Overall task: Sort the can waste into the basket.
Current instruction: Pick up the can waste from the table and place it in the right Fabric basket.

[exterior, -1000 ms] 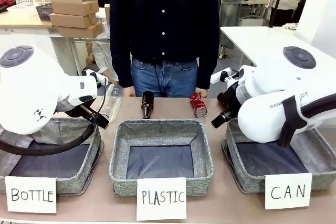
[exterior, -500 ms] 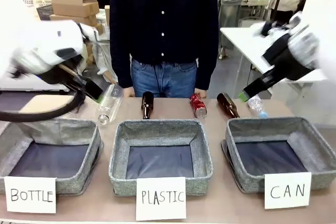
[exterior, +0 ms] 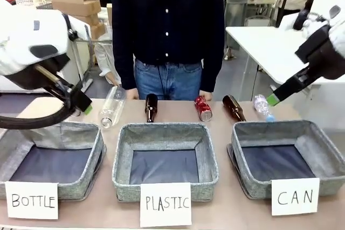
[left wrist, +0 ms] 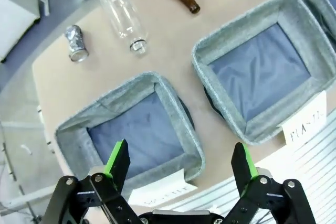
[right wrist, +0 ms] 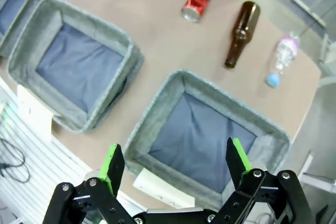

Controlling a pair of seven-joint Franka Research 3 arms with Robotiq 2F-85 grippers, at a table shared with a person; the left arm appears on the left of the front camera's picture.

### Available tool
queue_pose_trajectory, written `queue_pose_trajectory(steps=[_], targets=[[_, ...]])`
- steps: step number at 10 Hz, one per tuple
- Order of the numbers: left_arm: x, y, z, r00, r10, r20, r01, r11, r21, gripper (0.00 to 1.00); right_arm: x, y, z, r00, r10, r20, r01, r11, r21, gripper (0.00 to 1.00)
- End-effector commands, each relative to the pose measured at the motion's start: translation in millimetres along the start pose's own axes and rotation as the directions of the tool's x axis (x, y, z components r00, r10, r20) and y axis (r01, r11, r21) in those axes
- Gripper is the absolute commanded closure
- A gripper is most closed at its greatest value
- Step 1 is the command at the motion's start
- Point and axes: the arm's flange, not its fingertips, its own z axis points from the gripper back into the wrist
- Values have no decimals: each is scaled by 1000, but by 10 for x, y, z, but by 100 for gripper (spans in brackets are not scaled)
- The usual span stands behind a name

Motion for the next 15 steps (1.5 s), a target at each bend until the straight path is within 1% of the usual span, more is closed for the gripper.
queue_pose_trajectory(steps=[1,2,3,4,5,6,7,8,9,10,11,15], targets=[[-2,9,15,998,-51,20,54,980,-192,0,-40,-72,35,998,-57,32,54,994,100,0],[-46,186,29,997,12,82,20,923,-385,0,-128,-195,63,979,-189,77,154,933,326,0],[-198,457,63,972,181,152,-58,806,-589,0,-225,-362,99,931,-364,-17,317,785,533,0],[-418,733,94,904,370,215,-76,634,-770,0,-352,-576,117,889,-449,-92,387,630,674,0],[-690,962,117,775,576,259,-91,509,-856,0,-480,-927,116,835,-525,-167,429,429,795,0],[-941,1090,148,674,682,284,-85,454,-887,0,-615,-1215,118,764,-602,-233,468,269,842,0],[-1135,1153,169,616,723,312,-61,439,-896,0,-753,-1435,89,689,-665,-289,511,164,844,0],[-1269,1194,159,564,758,327,-40,421,-906,0,-867,-1572,41,622,-717,-314,536,97,839,0],[-1288,1196,109,554,775,304,-140,447,-883,0,-930,-1598,-6,602,-735,-311,544,93,834,0],[-500,1822,710,743,596,305,-119,566,-816,0,-913,-1476,-10,617,-753,-229,585,244,774,0],[-500,1822,710,743,596,305,-119,566,-816,0,-1044,-1606,81,741,-637,-211,463,258,848,0],[-500,1822,710,743,596,305,-119,566,-816,0,-1044,-1606,81,741,-637,-211,463,258,848,0]])
